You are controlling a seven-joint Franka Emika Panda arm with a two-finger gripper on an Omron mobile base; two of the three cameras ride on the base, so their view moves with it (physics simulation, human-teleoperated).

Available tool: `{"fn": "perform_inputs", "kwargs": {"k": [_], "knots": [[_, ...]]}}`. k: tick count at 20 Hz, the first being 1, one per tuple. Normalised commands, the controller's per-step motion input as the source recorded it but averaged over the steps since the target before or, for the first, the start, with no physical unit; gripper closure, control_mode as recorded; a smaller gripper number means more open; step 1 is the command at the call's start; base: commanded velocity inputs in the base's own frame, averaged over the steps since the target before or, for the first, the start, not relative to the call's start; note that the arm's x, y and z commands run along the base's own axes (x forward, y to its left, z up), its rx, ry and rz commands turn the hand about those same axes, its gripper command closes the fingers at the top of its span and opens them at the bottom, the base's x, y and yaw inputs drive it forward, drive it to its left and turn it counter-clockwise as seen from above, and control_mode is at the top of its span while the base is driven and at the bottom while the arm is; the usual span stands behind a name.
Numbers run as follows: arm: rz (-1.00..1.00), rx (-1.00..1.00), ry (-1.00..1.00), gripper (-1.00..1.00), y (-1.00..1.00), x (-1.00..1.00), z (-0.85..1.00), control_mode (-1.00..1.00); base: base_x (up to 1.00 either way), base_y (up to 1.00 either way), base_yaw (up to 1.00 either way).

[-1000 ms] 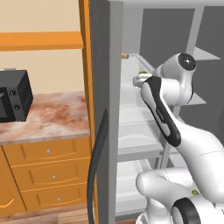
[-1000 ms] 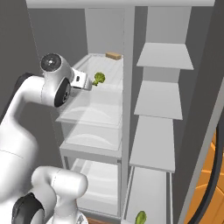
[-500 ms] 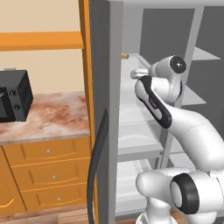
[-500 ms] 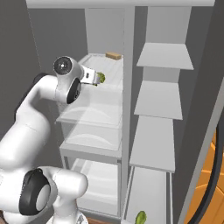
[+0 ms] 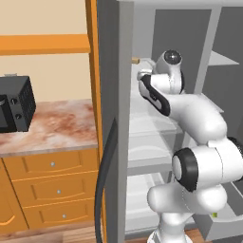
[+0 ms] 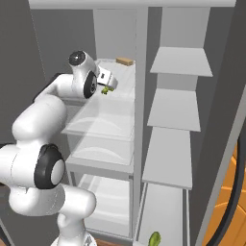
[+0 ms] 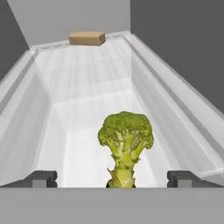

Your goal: Take the mango and broccoli from the fridge shelf and place them in the freezer drawer to begin freezing them.

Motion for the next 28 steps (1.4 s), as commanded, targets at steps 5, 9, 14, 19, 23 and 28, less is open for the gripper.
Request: {"fn": "perform_inputs", "kwargs": {"k": [5,9,14,19,23,28], "knots": [[-0.04,0.00,0.07,-1.00,0.00,0.50,-0.36,-1.00,0.00,0.00,0.00],[-0.04,0.00,0.07,-1.00,-0.04,0.34,-0.46,-1.00,0.00,0.00,0.00],[-0.05,-0.01,0.06,-1.00,-0.06,0.41,-0.39,-1.00,0.00,0.00,0.00],[-0.02,-0.02,0.04,-1.00,-0.13,0.32,-0.48,-1.00,0.00,0.00,0.00],[0.00,0.00,-0.09,-1.00,-0.31,-0.78,-0.26,-1.00,0.00,0.00,0.00],[0.00,0.00,-0.02,-1.00,0.00,-0.12,-0.15,-1.00,0.00,0.00,0.00]]}}
